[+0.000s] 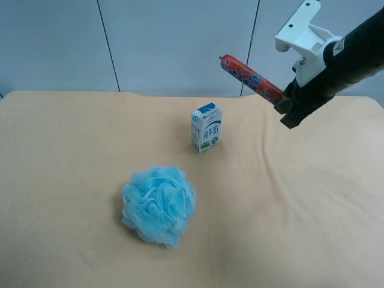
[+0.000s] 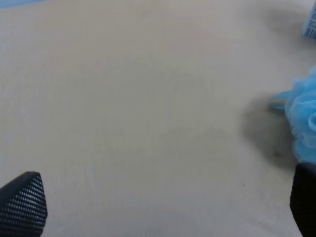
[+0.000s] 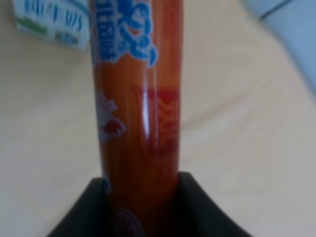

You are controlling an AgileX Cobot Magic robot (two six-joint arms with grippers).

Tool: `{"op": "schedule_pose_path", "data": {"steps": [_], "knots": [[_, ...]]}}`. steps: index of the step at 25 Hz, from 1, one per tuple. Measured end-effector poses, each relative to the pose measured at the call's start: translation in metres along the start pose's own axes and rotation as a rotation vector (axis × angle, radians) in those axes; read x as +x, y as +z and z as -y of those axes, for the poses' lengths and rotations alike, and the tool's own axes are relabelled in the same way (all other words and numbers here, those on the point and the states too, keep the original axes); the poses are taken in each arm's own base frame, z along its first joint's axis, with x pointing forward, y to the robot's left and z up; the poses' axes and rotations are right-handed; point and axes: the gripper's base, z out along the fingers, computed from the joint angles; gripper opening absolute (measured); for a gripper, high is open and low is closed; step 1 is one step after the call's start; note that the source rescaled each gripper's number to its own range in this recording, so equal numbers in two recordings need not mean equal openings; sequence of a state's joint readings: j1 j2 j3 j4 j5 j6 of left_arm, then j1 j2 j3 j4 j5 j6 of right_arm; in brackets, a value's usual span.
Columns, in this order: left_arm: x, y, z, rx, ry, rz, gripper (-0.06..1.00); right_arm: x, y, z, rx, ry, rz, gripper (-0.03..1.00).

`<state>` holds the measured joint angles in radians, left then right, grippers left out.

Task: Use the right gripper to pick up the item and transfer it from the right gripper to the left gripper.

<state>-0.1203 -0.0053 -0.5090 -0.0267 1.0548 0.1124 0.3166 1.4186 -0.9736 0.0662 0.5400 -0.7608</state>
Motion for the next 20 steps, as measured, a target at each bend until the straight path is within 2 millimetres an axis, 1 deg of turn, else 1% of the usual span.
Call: {"op": "schedule_pose_path", "data": {"steps": [3,6,11,20], "knots": [[0.0,0.0,0.0,0.0,0.0,0.0,1.0,-0.008,0.001,0.002,-0.023,-0.075,0.032,0.0],[0.0,0.0,0.0,0.0,0.0,0.0,1.0,-0.013,0.009,0.0,-0.069,-0.127,0.065,0.0],[0.0,0.0,0.0,0.0,0.0,0.0,1.0,-0.022,0.021,-0.005,-0.134,-0.142,0.162,0.0],[0.0,0.0,0.0,0.0,0.0,0.0,1.0,-0.043,0.024,-0.017,-0.258,-0.127,0.417,0.0]]}}
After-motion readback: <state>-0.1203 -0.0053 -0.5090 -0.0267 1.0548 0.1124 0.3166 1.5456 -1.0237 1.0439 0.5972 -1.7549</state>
